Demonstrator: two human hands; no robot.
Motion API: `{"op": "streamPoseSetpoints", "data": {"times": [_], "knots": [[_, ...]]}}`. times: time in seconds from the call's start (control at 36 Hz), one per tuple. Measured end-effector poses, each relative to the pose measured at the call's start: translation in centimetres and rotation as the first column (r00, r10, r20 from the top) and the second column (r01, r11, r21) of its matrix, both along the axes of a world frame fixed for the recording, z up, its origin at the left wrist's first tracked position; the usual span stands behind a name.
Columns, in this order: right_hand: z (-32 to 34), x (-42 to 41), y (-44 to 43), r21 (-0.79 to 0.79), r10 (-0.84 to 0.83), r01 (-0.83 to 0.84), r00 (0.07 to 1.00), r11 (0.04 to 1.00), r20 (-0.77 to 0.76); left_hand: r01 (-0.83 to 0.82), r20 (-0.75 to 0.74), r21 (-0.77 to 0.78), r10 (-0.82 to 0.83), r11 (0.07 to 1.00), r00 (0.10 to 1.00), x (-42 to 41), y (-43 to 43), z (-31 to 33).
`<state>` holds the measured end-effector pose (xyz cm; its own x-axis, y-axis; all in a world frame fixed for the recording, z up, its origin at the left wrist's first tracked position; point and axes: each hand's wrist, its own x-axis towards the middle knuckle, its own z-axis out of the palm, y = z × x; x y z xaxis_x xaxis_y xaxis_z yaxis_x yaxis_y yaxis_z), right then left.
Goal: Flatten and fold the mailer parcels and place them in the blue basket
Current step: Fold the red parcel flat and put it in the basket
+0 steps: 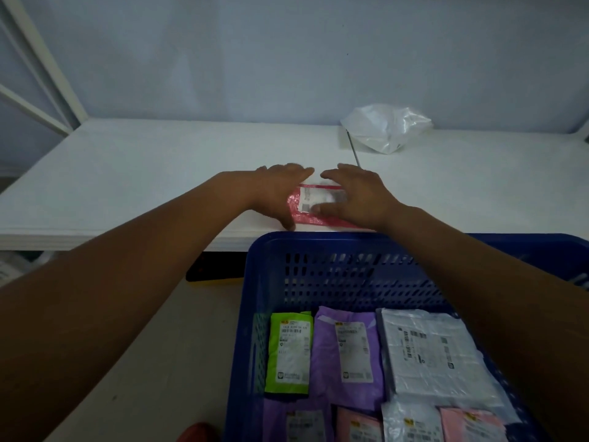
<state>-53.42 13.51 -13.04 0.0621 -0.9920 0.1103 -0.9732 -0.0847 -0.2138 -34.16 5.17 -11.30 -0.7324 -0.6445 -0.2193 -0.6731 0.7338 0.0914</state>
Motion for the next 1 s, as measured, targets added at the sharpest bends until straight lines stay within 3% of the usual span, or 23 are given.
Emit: {"op": "streamPoseSetpoints", "data": {"times": [0.08,0.22,0.33,0.47,0.64,1.0], "knots": [[0.1,0.6,0.4,-0.072,-0.009,0.015,0.997,0.997,0.079,-0.019,-0.029,-0.036,0.018,0.999,0.999,-0.4,0.6,0.2],[-0.8,1.5,0.4,-0.218,-0.062,0.079,0.994,0.973,0.084,-0.081,-0.242,-0.090,0.057,0.993,0.969,-1.4,2.3,-0.9],[-1.4,2.5,0.3,-0.204,-0.122,0.131,0.991,0.970,0.057,-0.195,-0.349,-0.195,0.117,0.961,0.930,-2.5,3.1,-2.9],[-2.7,2.3,0.0,-0.191,-0.114,0.114,0.993,0.975,0.011,-0.225,-0.359,-0.230,0.132,0.947,0.924,-3.4,3.6,-4.7],[-3.1,1.9,-0.4,-0.165,-0.065,0.054,0.996,0.985,-0.062,-0.197,-0.266,-0.295,0.118,0.935,0.957,-3.8,3.5,-5.4],[-4.1,1.2,-1.7,-0.110,-0.048,0.031,0.987,0.993,-0.156,-0.235,-0.272,-0.167,0.185,0.958,0.944,-4.3,2.8,-6.3]]}}
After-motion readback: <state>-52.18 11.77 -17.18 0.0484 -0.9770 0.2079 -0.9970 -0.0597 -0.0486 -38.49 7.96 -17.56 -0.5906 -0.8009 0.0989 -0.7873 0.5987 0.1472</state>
